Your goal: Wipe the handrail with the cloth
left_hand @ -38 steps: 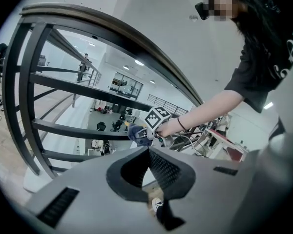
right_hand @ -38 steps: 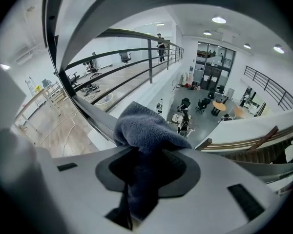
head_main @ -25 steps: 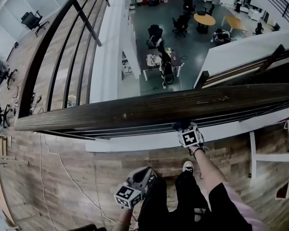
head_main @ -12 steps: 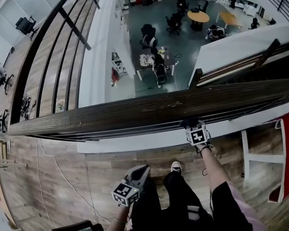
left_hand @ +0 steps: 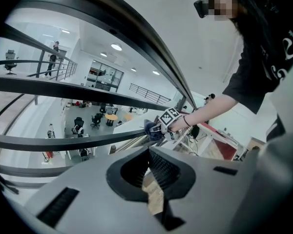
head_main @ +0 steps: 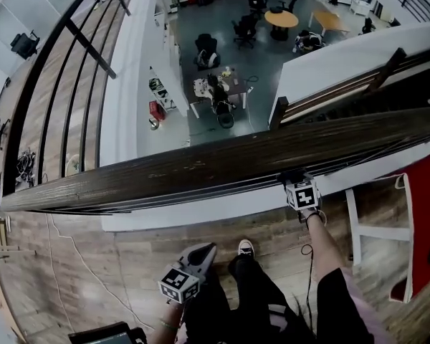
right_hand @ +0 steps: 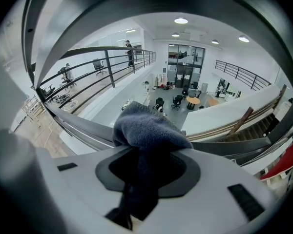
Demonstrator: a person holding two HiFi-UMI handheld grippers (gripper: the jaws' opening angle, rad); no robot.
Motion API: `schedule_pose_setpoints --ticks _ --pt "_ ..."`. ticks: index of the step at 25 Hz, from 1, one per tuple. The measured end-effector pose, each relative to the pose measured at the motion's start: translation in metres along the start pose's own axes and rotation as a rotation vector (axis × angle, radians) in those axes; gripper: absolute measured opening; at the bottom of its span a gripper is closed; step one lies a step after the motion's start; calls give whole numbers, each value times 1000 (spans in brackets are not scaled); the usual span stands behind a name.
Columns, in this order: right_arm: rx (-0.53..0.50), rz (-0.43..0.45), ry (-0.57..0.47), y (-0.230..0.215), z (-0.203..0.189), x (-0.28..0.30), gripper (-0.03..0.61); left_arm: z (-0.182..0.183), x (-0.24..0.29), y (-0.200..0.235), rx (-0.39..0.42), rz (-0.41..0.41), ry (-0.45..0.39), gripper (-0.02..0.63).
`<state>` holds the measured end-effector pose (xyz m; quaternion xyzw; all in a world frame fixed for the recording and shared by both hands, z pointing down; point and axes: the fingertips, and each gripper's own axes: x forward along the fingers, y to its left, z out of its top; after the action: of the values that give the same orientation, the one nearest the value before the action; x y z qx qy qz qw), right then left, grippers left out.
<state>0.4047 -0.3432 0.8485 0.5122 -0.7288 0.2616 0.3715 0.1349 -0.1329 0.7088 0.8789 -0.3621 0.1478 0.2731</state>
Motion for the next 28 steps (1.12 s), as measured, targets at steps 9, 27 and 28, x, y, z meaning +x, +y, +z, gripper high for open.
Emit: schedule_pose_setpoints --ticks 9,27,28 --pt "40 -7 -15 -81 -11 -12 103 19 37 -22 -24 -17 25 0" --pt "133 -200 113 -193 -51 -43 103 19 40 -26 -5 -3 56 0" --pt "139 -197 108 -191 -50 -47 103 21 38 -23 3 0 48 0"
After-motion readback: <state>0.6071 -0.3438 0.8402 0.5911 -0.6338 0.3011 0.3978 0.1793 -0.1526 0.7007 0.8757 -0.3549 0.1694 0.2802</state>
